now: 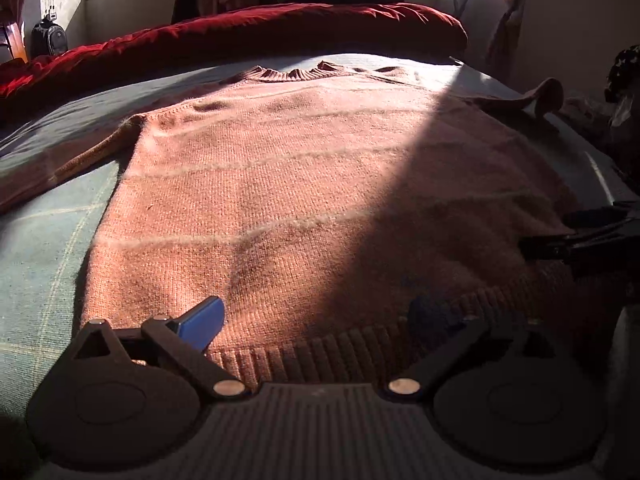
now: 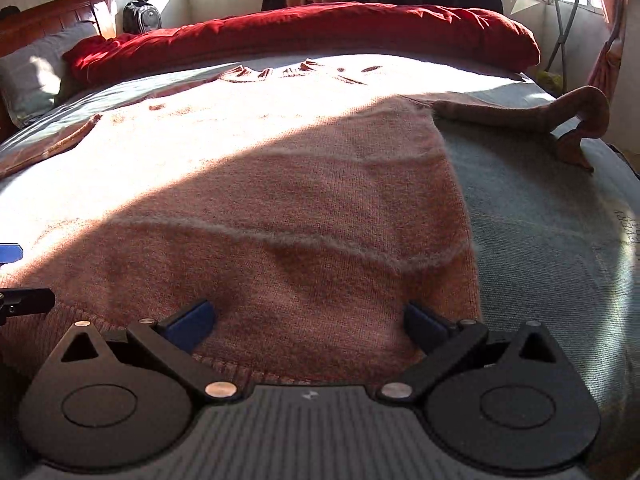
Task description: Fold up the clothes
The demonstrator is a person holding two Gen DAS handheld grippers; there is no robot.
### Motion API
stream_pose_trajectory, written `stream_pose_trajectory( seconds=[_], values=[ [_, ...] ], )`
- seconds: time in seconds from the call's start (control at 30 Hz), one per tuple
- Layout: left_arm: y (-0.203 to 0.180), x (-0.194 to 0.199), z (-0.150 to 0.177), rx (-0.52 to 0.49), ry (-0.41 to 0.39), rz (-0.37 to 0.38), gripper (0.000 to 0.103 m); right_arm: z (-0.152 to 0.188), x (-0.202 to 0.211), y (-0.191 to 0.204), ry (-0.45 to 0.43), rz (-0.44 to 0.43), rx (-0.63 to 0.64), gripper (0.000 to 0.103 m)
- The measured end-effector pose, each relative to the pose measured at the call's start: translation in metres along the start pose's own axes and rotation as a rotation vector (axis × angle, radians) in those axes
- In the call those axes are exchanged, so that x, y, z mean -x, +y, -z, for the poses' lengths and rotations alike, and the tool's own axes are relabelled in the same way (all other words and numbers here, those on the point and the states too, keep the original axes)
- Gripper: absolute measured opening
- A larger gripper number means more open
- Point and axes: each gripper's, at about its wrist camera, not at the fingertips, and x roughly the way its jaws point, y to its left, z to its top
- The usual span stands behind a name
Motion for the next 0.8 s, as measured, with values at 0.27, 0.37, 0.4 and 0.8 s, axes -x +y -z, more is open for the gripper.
stream_pose_trajectory(
  seconds=[0.27, 0.37, 0.4, 0.8],
  values=[
    [0.001, -0.005, 0.003, 0.016, 0.007, -0.012, 0.099, -0.038, 0.008, 0.024, -0.098, -0.133, 0.016, 0.103],
    [0.002, -0.004, 0.005, 0.023, 0.005, -0.008, 0.1, -0.044, -0.011, 0.042, -0.062, -0.135, 0.077, 0.103],
    [0.003, -0.004, 0.005, 0.025, 0.004, -0.007, 0.1, -0.042, -0.017, 0.045, -0.043, -0.125, 0.085, 0.103],
    [-0.003, -0.005, -0.024, 0.007, -0.075, 0.002, 0.1, 0.018, 0.013, 0.014, -0.097, -0.139, 0.048, 0.103]
  ],
)
